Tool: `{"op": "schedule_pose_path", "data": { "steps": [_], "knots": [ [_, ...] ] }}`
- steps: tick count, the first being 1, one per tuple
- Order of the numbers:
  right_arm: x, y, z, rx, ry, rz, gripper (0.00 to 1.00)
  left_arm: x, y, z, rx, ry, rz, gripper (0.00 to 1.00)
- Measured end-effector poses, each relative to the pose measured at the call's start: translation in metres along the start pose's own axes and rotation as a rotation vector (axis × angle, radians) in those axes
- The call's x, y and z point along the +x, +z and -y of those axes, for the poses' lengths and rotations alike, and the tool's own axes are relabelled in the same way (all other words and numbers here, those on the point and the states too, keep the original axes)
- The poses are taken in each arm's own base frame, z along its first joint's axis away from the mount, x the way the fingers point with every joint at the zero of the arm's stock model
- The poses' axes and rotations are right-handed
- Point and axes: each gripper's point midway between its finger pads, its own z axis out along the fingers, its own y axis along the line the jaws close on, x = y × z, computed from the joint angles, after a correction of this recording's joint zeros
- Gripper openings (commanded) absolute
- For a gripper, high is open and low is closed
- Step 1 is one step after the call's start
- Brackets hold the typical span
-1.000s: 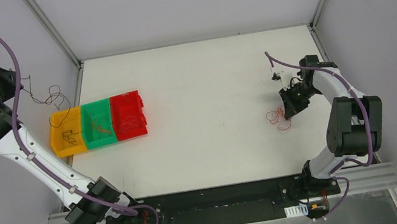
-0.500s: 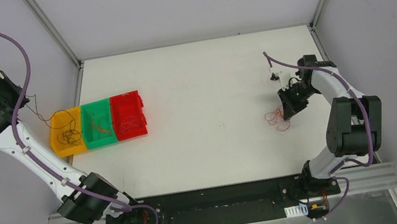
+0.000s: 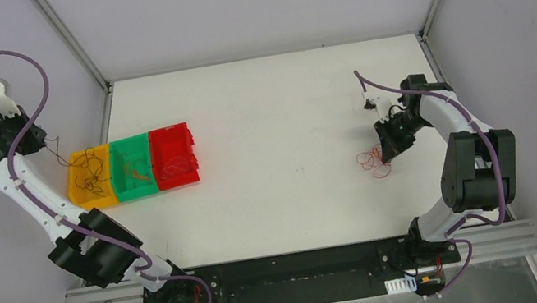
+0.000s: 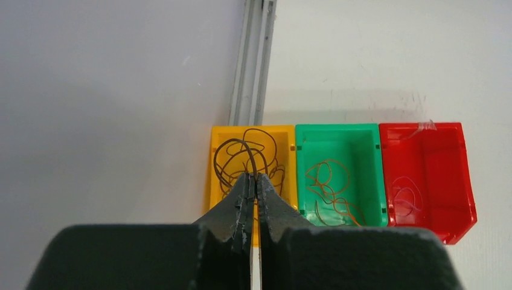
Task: Untangle the cables
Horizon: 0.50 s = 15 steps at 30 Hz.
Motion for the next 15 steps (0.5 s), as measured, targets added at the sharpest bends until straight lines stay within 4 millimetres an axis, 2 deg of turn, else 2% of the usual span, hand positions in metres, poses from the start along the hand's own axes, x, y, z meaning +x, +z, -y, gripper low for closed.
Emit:
{"op": "schedule_pose_path", "data": {
  "steps": [7,9,10,12,13,15],
  "knots": [
    [0.0,0.0,-0.003,-0.01,0.004,-0.003,0.0,0.06,0.03,0.003,0.075,-0.008,-0.11,0.0],
    [0.0,0.001,-0.004,-0.012,0.004,-0.004,0.0,0.076,0.037,0.003,0.086,-0.005,-0.143,0.05],
    [0.0,0.0,-0.005,-0.014,0.005,-0.004,0.0,0.084,0.04,0.003,0.092,-0.001,-0.158,0.16],
    [-0.003,-0.001,-0.007,-0.018,0.005,0.0,0.0,0.095,0.043,0.002,0.094,0.012,-0.181,0.48],
    [-0.007,-0.003,-0.008,-0.021,0.004,0.009,0.0,0.1,0.043,0.001,0.087,0.012,-0.193,0.6],
    [-0.014,-0.006,-0.01,-0.025,0.001,0.027,0.0,0.102,0.043,0.0,0.088,0.032,-0.198,0.74]
  ]
}}
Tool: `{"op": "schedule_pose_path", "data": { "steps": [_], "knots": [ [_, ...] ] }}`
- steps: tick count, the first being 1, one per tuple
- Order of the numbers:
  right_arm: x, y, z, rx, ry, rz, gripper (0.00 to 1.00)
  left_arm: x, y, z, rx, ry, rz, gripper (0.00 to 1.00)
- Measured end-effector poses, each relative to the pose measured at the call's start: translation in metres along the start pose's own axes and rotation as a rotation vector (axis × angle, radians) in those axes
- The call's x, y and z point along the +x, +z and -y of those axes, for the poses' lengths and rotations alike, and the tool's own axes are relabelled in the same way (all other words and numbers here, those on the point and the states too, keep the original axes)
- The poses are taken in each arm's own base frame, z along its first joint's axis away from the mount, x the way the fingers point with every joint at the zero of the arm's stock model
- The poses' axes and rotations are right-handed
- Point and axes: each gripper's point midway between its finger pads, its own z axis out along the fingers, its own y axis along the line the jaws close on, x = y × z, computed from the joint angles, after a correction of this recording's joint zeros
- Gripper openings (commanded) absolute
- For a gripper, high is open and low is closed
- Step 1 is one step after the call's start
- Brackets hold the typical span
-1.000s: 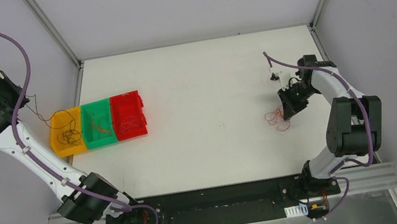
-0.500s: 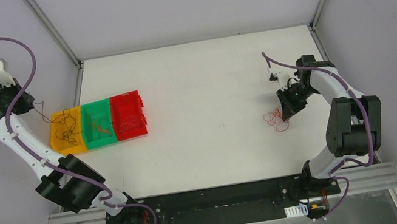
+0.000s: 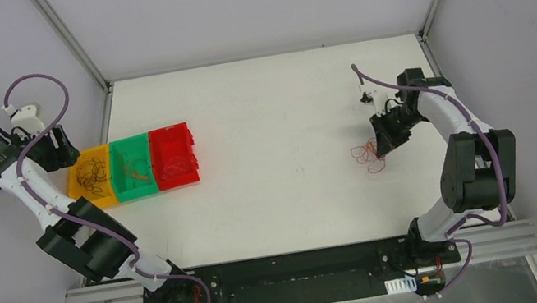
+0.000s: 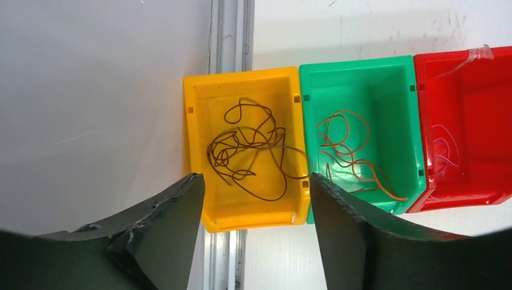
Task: Untangle the cables
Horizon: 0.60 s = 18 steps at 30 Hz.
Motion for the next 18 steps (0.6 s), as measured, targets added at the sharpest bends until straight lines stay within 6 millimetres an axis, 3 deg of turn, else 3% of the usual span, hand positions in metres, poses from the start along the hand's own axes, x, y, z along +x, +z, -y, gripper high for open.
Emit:
{"op": "schedule_pose_path", "data": {
  "steps": [5,7,9,11,13,14,17,18],
  "knots": [
    [-0.029,-0.007,-0.02,-0.053,-0.008,0.071,0.0,-0.013,-0.011,0.015,0.013,0.031,0.032,0.83],
    [-0.044,-0.01,-0.038,-0.101,-0.013,0.107,0.0,-0.028,-0.018,0.036,0.046,0.056,0.069,0.87],
    [-0.057,-0.014,-0.064,-0.163,-0.028,0.148,0.0,-0.045,-0.025,0.071,0.12,0.082,0.108,0.98],
    [-0.067,-0.02,-0.09,-0.224,-0.04,0.188,0.0,-0.06,-0.031,0.115,0.23,0.115,0.144,0.99],
    [-0.077,-0.029,-0.119,-0.285,-0.058,0.235,0.0,-0.071,-0.04,0.174,0.393,0.15,0.176,0.99],
    [-0.082,-0.035,-0.133,-0.315,-0.073,0.262,0.0,-0.074,-0.046,0.213,0.502,0.181,0.19,0.99],
    [-0.091,-0.048,-0.165,-0.392,-0.099,0.316,0.0,-0.063,-0.073,0.321,0.821,0.251,0.168,0.93],
    [-0.093,-0.052,-0.175,-0.418,-0.103,0.329,0.0,-0.055,-0.08,0.346,0.9,0.265,0.146,0.91]
  ]
}}
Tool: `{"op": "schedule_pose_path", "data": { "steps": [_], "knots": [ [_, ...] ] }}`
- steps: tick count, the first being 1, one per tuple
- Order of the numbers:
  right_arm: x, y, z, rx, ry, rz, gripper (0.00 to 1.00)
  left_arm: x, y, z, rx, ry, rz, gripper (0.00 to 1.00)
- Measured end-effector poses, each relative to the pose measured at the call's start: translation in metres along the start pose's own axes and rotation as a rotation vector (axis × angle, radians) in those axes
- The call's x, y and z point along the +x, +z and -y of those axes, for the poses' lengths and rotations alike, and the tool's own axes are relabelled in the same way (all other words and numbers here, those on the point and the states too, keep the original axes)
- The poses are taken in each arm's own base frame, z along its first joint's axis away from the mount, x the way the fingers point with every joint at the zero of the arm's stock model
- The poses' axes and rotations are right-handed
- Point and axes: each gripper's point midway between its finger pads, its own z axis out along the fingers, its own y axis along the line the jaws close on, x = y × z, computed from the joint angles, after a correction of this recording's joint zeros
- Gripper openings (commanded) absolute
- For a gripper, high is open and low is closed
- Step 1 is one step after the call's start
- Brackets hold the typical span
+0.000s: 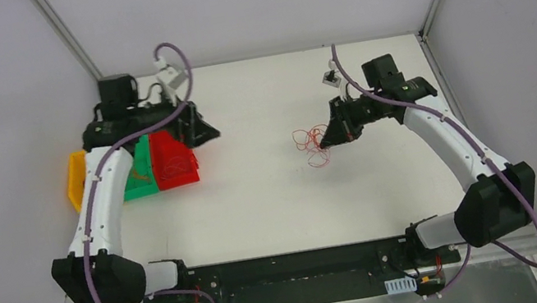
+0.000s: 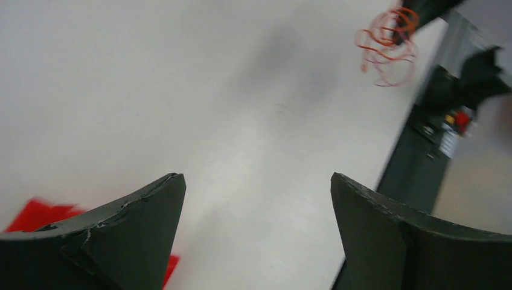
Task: Untangle the cables
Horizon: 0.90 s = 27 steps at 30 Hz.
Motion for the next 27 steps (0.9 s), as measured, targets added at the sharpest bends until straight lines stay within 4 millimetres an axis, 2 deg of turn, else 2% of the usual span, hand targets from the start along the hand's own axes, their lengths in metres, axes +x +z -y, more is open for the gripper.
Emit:
{"op": "schedule_pose_path", "data": {
  "steps": [2,5,8,10,13,17,20,23,27],
  "knots": [
    [-0.006,0.003,-0.016,-0.046,-0.001,0.019,0.0,0.012,0.031,0.053,0.176,-0.011,-0.047,0.88],
    [-0.007,0.008,-0.034,-0.102,-0.002,0.027,0.0,0.04,0.061,0.113,0.355,-0.047,-0.127,0.82],
    [-0.001,0.012,-0.052,-0.149,-0.003,0.012,0.0,0.056,0.075,0.152,0.452,-0.04,-0.175,0.8],
    [0.003,0.014,-0.062,-0.176,-0.009,-0.002,0.0,0.057,0.081,0.172,0.499,0.001,-0.178,0.81],
    [0.01,0.017,-0.071,-0.203,-0.021,-0.025,0.0,0.056,0.087,0.191,0.54,0.071,-0.167,0.8],
    [0.019,0.022,-0.075,-0.224,-0.022,-0.056,0.0,0.061,0.094,0.199,0.543,0.197,-0.147,0.71],
    [0.026,0.025,-0.076,-0.233,-0.016,-0.074,0.0,0.072,0.095,0.202,0.524,0.354,-0.132,0.68],
    [0.03,0.026,-0.078,-0.242,-0.014,-0.085,0.0,0.086,0.091,0.214,0.542,0.518,-0.119,0.66],
    [0.032,0.028,-0.082,-0.253,-0.02,-0.094,0.0,0.091,0.093,0.223,0.55,0.668,-0.105,0.51]
  ]
}}
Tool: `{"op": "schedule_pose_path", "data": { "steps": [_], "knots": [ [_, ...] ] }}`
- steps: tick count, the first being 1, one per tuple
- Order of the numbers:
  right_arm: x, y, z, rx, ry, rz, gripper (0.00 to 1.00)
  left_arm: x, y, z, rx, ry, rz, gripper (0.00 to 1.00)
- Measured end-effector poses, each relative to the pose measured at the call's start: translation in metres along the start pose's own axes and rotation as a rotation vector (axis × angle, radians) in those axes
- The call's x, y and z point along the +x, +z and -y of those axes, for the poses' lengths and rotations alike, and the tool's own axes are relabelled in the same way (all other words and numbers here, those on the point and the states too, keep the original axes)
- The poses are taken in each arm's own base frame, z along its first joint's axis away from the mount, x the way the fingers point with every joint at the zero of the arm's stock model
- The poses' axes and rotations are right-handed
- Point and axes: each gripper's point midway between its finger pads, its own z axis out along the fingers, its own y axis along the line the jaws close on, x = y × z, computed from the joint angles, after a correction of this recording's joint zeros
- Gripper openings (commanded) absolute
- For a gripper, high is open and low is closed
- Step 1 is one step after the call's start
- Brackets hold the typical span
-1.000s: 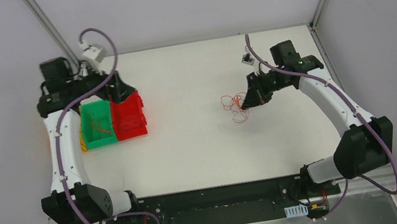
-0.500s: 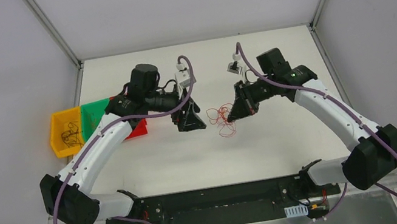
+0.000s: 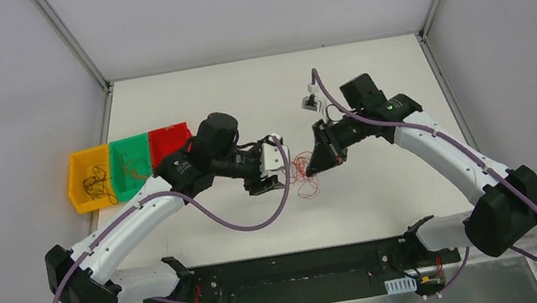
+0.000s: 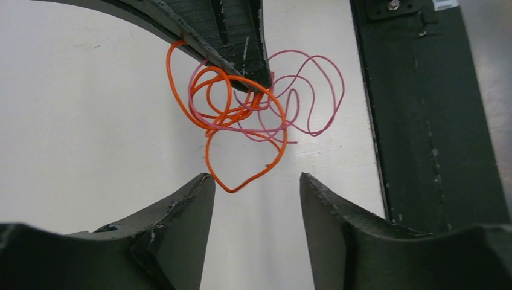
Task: Untangle the cables
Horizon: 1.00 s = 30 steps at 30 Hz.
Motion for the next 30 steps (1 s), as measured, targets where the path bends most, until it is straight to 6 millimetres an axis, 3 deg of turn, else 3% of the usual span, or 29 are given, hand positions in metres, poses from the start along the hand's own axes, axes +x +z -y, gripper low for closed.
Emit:
{"op": "schedule_pose_path", "data": {
  "steps": [9,13,15,17,18,22,25,30],
  "knots": [
    [0.01,0.005,0.004,-0.002,0.021,-0.025,0.0,0.013,0.014,-0.009,-0.049,0.091,-0.088,0.48],
    [0.014,0.007,0.006,-0.001,0.035,-0.033,0.0,0.009,0.016,-0.012,-0.074,0.125,-0.089,0.42],
    [0.015,0.008,0.008,0.0,0.044,-0.038,0.01,0.009,0.019,-0.009,-0.075,0.146,-0.093,0.32],
    [0.015,0.009,0.01,0.001,0.052,-0.043,0.04,0.008,0.023,-0.003,-0.067,0.161,-0.098,0.06],
    [0.015,0.01,0.011,0.002,0.055,-0.045,0.06,0.008,0.024,-0.002,-0.067,0.159,-0.099,0.0],
    [0.016,0.01,0.017,0.023,0.065,-0.047,0.1,0.009,0.025,-0.001,-0.08,0.14,-0.108,0.0],
    [0.015,0.009,0.029,0.086,0.056,-0.043,0.11,0.013,0.021,-0.007,-0.117,0.057,-0.117,0.0],
    [0.026,0.004,0.092,0.37,0.01,-0.031,0.16,0.008,0.001,-0.038,-0.242,-0.244,-0.076,0.0]
  ]
}}
